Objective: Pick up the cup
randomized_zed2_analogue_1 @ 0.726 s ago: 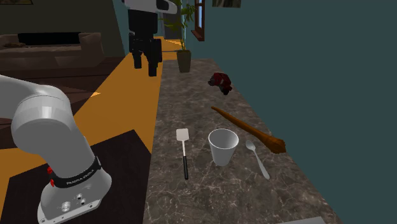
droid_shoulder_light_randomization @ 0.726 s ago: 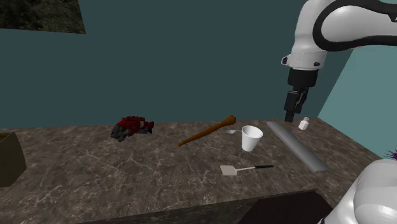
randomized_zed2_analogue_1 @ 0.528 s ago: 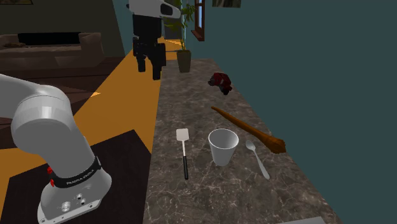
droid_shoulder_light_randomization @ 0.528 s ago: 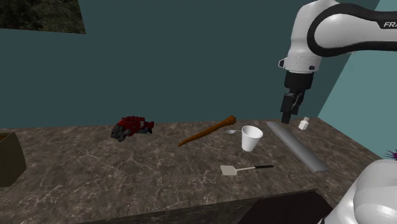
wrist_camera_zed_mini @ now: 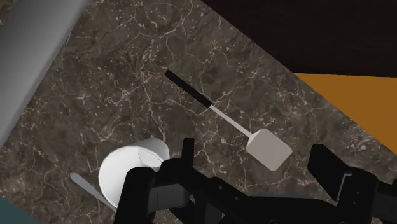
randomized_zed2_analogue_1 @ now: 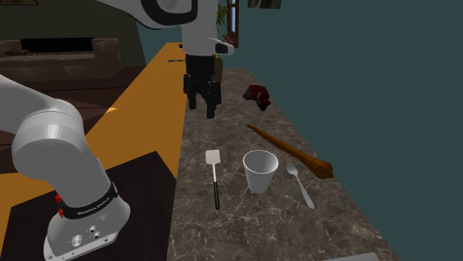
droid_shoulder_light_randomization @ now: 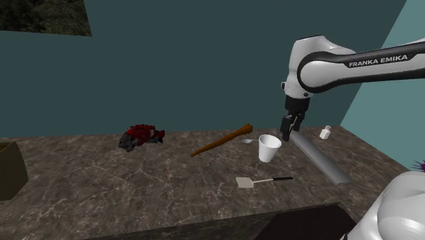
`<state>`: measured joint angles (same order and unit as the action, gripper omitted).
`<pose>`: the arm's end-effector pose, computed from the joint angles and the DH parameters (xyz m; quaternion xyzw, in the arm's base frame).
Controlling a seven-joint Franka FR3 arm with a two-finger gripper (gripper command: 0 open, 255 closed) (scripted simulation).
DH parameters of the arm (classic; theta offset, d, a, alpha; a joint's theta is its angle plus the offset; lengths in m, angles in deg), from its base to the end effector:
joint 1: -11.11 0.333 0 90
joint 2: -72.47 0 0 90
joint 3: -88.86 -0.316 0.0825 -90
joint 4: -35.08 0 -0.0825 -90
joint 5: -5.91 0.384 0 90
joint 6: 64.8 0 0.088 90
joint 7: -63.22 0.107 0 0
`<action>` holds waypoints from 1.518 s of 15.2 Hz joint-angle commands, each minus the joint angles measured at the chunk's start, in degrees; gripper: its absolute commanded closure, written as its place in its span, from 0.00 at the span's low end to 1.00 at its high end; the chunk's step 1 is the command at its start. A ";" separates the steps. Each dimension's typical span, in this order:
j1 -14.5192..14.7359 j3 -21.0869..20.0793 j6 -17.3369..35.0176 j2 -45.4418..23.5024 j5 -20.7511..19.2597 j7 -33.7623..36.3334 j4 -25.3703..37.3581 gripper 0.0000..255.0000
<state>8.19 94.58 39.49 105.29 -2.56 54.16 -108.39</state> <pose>0.3568 -0.0680 0.4681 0.9969 0.0353 -0.0616 0.0349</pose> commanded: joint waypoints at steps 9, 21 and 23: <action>-2.20 1.46 20.91 -18.75 -5.66 2.56 0.88 0.00; -3.93 2.84 35.96 -36.88 -10.59 6.33 5.93 0.00; -3.98 2.91 37.48 -38.18 -10.91 6.80 5.69 0.00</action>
<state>4.27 97.44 76.11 67.94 -13.33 60.77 -102.71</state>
